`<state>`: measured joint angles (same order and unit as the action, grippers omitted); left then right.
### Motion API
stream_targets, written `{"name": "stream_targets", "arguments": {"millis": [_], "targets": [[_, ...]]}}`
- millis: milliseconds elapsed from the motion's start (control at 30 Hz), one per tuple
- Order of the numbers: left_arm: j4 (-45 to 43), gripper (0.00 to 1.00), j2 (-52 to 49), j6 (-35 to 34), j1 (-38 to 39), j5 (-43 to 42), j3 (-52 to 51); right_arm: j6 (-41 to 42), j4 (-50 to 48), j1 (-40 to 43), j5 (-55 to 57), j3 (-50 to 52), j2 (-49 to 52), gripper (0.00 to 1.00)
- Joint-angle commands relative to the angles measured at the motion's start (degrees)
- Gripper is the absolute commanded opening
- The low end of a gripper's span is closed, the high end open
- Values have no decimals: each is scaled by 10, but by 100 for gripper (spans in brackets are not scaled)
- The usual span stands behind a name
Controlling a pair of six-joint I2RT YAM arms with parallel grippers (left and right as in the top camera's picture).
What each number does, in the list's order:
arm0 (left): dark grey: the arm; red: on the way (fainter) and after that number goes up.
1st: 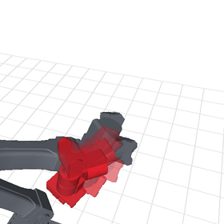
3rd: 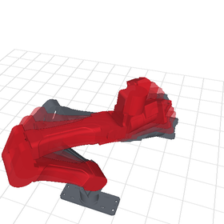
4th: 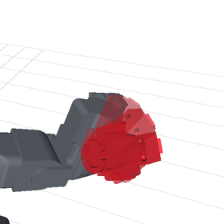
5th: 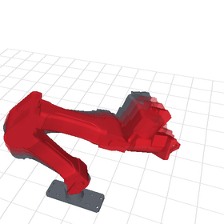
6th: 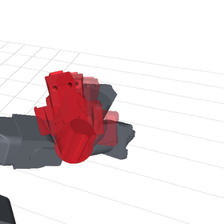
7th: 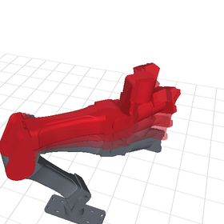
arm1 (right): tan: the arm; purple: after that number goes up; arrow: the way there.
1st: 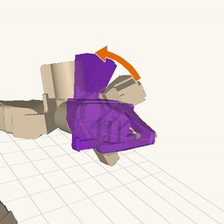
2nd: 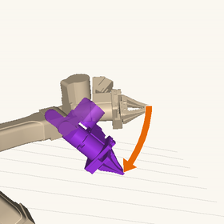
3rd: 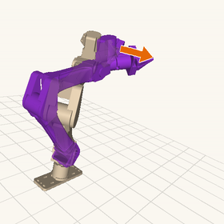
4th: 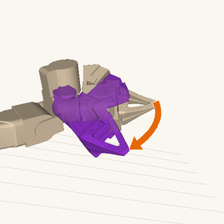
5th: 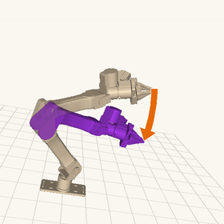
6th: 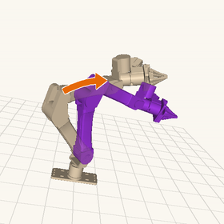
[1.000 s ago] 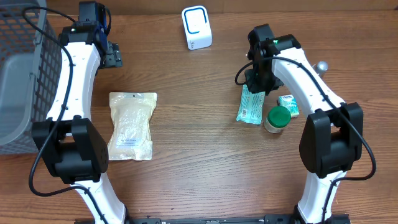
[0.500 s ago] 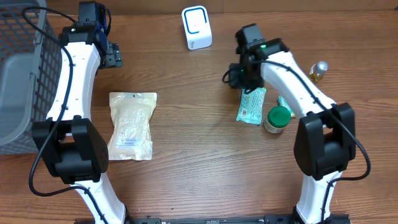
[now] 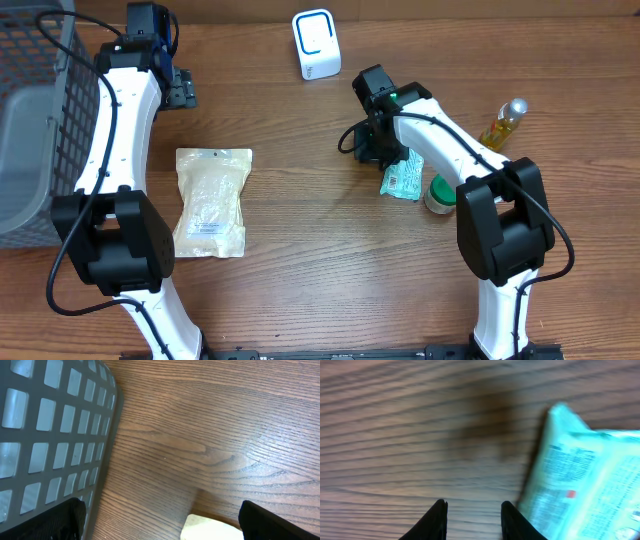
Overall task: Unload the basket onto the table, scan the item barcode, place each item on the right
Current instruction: 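Carry the wipes pack to the right and set it down, then release the wipes pack and move the right gripper toward the clear bag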
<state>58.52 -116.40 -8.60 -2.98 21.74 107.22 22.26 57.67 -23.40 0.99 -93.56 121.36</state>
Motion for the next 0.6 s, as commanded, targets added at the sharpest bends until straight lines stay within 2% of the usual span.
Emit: {"name": "stream_targets", "arguments": {"millis": [0,400,433,567], "targets": [[-1,100,3,-6,4,7,5,5,17,21,26,3,3,32],[-1,100,3,-5,4,7,5,5,22,41,-15,3,3,31],[-1,99,3,-6,4,7,5,5,18,39,-16,3,3,29],[-1,100,3,-6,4,7,5,5,-1,28,-36,3,3,10]]}}
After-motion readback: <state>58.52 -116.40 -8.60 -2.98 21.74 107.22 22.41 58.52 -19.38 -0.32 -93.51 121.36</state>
